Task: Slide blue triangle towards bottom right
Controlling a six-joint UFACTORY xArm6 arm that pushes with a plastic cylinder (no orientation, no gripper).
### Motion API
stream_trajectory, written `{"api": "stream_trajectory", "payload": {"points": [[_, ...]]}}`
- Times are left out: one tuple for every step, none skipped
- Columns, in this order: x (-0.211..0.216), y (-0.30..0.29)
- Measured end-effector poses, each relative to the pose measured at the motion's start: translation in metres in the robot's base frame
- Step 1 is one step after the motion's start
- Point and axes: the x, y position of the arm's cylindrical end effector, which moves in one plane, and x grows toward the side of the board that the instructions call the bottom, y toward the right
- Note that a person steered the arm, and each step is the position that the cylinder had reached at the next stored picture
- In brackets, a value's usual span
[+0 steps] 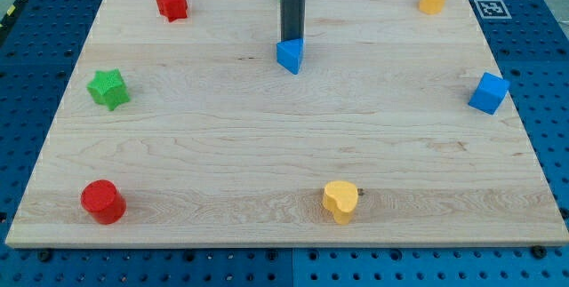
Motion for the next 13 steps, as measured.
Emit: {"api": "stream_trajectory", "payload": {"points": [[0.001, -0.026], [0.025, -0.008], [0.036, 0.006], [0.036, 0.006], [0.036, 0.006], [0.054, 0.006], [0.058, 0.012], [0.062, 0.032], [0.072, 0.047], [0.074, 0.072], [0.080, 0.093], [0.111, 0.107], [0.122, 0.115]]}}
